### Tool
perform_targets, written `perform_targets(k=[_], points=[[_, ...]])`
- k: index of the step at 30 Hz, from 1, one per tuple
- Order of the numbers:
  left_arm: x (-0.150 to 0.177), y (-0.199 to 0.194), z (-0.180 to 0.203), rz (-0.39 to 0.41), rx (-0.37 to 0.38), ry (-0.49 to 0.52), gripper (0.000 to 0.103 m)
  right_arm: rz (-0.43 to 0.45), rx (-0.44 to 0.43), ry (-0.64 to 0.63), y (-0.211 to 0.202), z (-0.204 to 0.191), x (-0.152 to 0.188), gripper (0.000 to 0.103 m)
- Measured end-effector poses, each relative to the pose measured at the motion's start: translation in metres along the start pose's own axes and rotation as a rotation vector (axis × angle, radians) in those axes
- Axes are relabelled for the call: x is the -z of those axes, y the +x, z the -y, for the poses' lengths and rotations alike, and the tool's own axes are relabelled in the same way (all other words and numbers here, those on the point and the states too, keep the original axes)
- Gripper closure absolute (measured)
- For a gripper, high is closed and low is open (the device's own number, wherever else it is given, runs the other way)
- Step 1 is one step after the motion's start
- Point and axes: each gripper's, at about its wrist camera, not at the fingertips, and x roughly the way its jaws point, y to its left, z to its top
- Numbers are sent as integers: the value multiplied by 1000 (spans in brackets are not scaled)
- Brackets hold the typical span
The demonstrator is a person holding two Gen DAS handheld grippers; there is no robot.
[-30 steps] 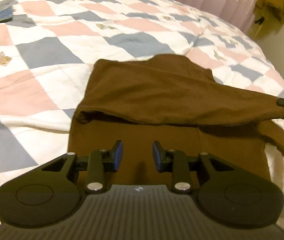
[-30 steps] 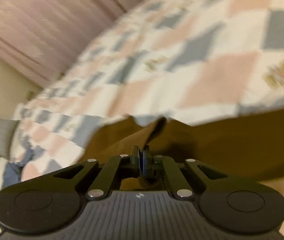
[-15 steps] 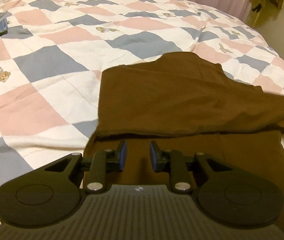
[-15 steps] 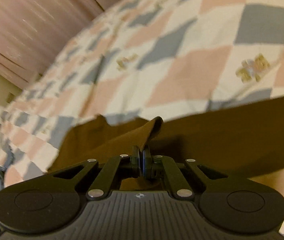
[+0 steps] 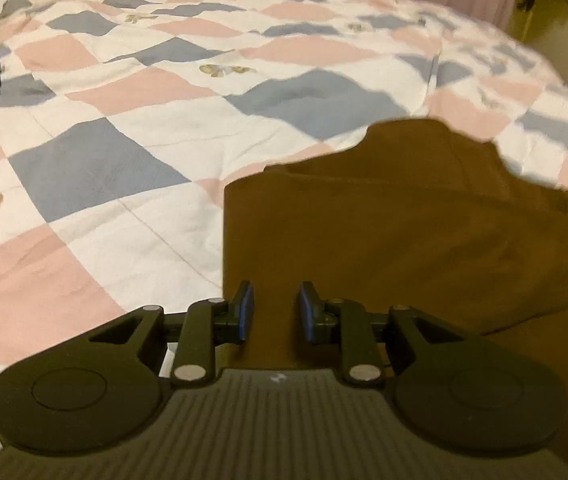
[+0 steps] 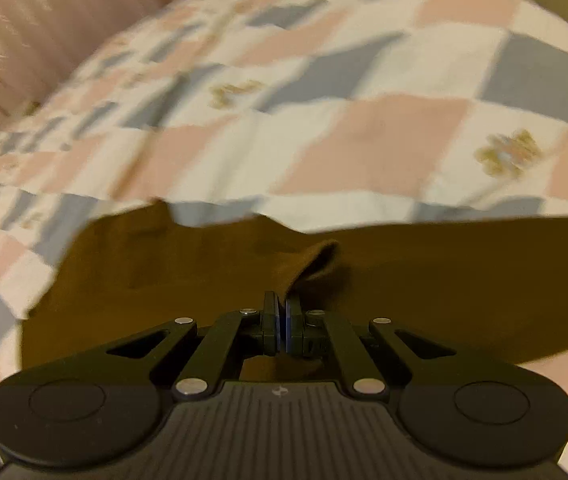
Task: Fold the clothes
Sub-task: 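Grasp the other sleeve cuff with the right gripper and fold it across the body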
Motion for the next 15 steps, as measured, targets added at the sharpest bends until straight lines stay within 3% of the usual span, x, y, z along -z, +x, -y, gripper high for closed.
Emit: perform_targets(k=[3, 6, 9, 11, 15], points=[[3, -5, -1, -13, 10, 4, 83, -22, -78, -84, 11, -42, 8, 97], [7, -11, -1, -22, 31, 8, 83, -86, -119, -108, 35, -69, 21, 85], [11, -18, 1, -20, 56, -3, 83, -108, -121, -47, 39, -68, 29, 70], [13, -20, 2, -20, 80, -15, 83, -54, -158, -23, 28, -60, 32, 70], [15, -22, 16, -24, 134, -13, 83, -26, -186, 31, 26, -41, 37, 70]])
